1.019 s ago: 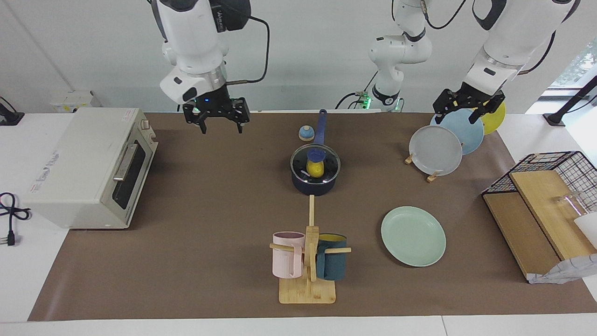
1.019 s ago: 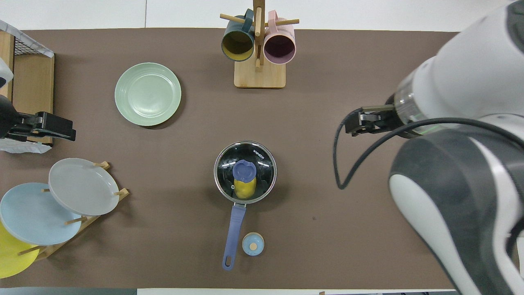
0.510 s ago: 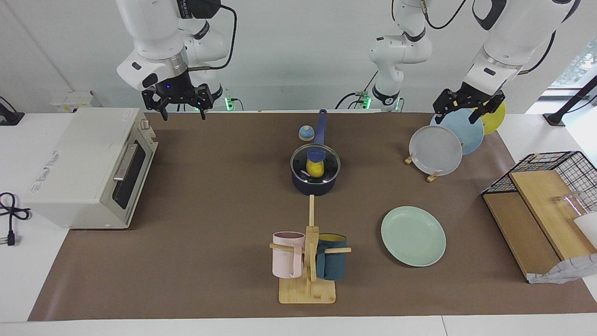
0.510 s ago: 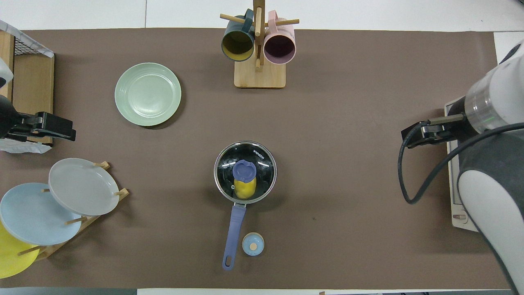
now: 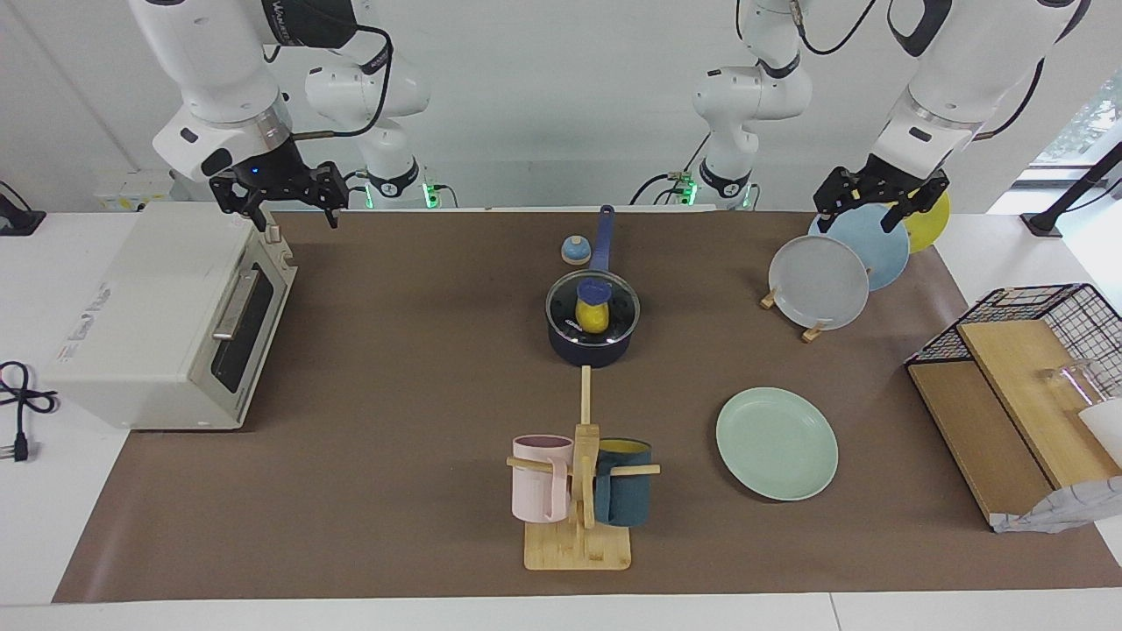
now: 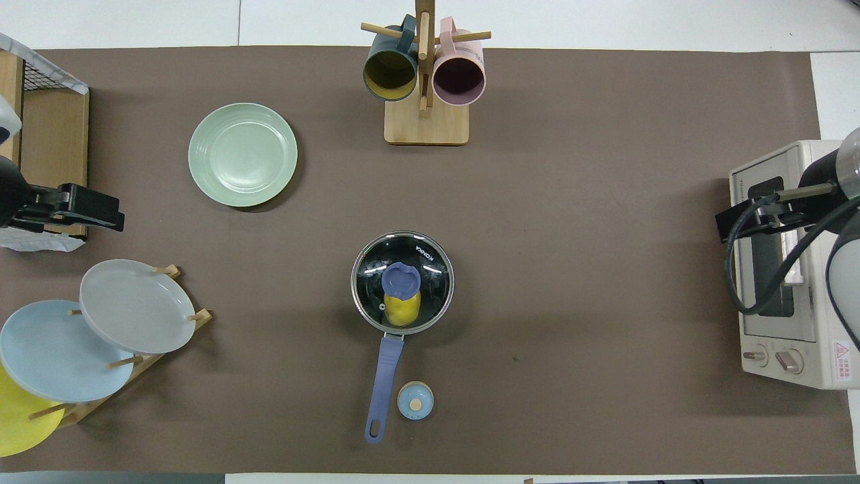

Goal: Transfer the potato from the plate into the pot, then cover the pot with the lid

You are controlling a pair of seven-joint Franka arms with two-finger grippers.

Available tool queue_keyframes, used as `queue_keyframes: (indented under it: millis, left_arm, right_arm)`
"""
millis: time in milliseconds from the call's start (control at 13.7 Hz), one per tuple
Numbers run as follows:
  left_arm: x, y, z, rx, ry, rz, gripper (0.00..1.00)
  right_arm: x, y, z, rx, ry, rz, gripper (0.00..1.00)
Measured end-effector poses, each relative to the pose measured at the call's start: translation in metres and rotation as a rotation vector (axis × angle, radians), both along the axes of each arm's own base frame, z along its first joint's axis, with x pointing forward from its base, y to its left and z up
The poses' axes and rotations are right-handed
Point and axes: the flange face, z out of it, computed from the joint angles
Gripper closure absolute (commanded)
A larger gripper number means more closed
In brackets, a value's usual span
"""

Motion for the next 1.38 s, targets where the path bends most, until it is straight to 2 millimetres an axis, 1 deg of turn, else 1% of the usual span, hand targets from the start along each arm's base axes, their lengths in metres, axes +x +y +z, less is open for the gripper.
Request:
queue_keyframes:
  millis: [291, 437, 874, 1383]
  left_arm:
    - [0.0, 0.0, 0.0, 0.0, 0.0, 0.0, 0.0]
    - [0.0, 0.0, 0.0, 0.0, 0.0, 0.0, 0.0]
    - [0.0, 0.0, 0.0, 0.0, 0.0, 0.0, 0.0]
    - [0.0, 0.0, 0.0, 0.0, 0.0, 0.0, 0.0]
  right_arm:
    - [-0.009, -0.017, -0.012, -0.002, 0.02, -0.031, 0.0]
    - [-0.013, -0.022, -0.014, -0.002, 0.011, -0.04, 0.0]
    - [-0.014, -0.025, -0.014, -0.001, 0.004, -0.043, 0.0]
    - [-0.009, -0.028, -0.015, 0.004, 0.02, -0.052, 0.0]
